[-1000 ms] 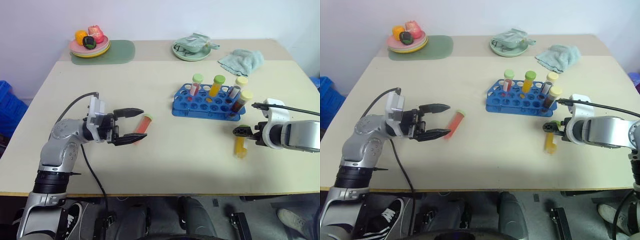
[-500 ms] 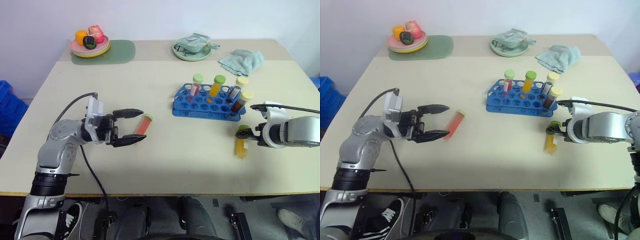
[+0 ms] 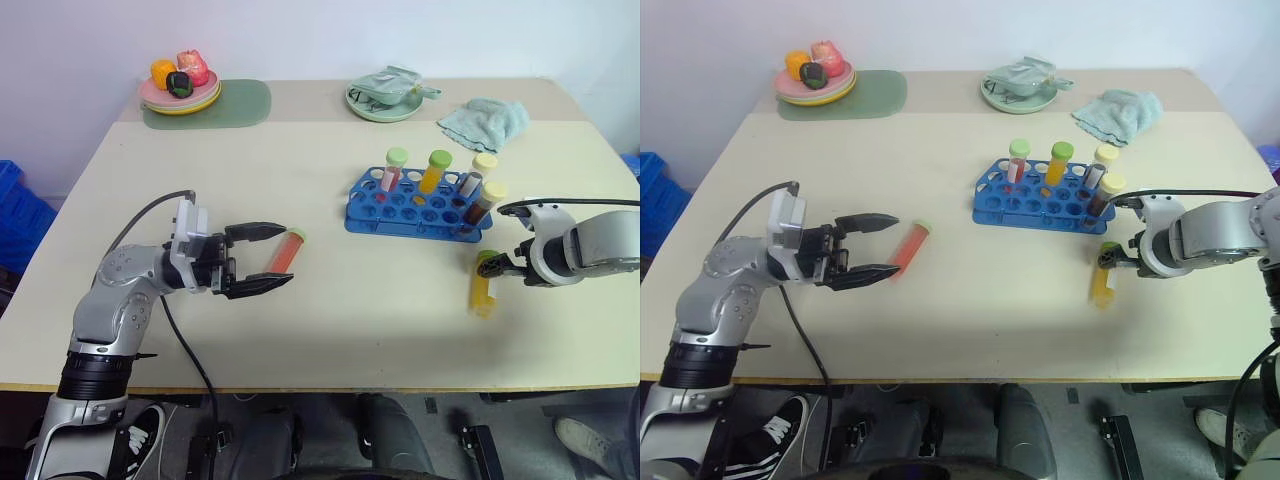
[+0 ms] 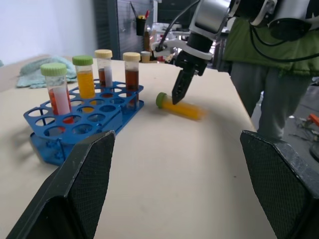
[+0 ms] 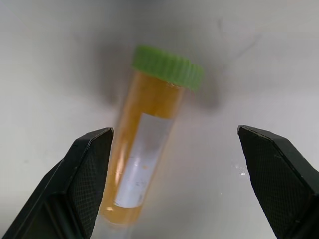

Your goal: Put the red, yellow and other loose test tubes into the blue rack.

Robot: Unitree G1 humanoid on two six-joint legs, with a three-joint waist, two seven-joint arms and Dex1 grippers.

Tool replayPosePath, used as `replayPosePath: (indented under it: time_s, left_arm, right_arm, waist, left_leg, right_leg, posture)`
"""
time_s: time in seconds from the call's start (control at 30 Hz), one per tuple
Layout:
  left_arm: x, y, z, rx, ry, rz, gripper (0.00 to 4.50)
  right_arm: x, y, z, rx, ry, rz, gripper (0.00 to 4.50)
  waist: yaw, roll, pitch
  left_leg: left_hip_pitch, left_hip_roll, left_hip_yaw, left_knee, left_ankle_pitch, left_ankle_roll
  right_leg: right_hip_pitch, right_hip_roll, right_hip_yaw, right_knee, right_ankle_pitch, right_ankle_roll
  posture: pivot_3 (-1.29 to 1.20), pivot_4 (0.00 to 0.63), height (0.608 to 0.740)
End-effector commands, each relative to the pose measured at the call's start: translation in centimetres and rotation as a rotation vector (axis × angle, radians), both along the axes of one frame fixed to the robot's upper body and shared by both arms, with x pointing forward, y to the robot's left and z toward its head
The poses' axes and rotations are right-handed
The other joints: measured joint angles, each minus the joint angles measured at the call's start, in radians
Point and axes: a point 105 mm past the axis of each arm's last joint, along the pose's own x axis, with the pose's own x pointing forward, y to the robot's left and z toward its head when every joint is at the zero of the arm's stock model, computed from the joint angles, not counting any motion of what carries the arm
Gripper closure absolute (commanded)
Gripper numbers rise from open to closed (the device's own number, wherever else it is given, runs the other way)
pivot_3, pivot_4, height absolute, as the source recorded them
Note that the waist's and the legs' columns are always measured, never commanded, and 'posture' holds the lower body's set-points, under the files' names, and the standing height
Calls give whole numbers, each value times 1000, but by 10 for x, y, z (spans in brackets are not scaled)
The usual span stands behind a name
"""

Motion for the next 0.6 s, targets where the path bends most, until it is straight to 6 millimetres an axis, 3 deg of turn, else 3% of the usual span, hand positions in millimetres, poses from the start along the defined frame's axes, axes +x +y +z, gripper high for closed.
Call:
replayPosePath:
  time_s: [0.03,0.5,0.6]
  left_arm:
    - [-4,1,9,-25,-41,-1,383]
    - [-5,0,10,-28,-41,11,383]
    - [-5,0,11,-28,-40,11,383]
  right_arm:
    - [5,0,11,1,-24,5,440]
    - [5,0,0,25,-9,-27,440]
    - [4,-2,-3,16,-9,-34,1322]
  waist:
    - [-1,0,0]
    - [1,0,0]
    - [1,0,0]
  left_leg:
    - [0,0,0,0,0,0]
    - [0,0,0,0,0,0]
    - [0,0,0,0,0,0]
  right_leg:
    - [0,0,0,0,0,0]
    - [0,0,0,0,0,0]
    - [0,0,0,0,0,0]
  posture:
    - [0,150,740]
    - [0,150,740]
    - [0,150,740]
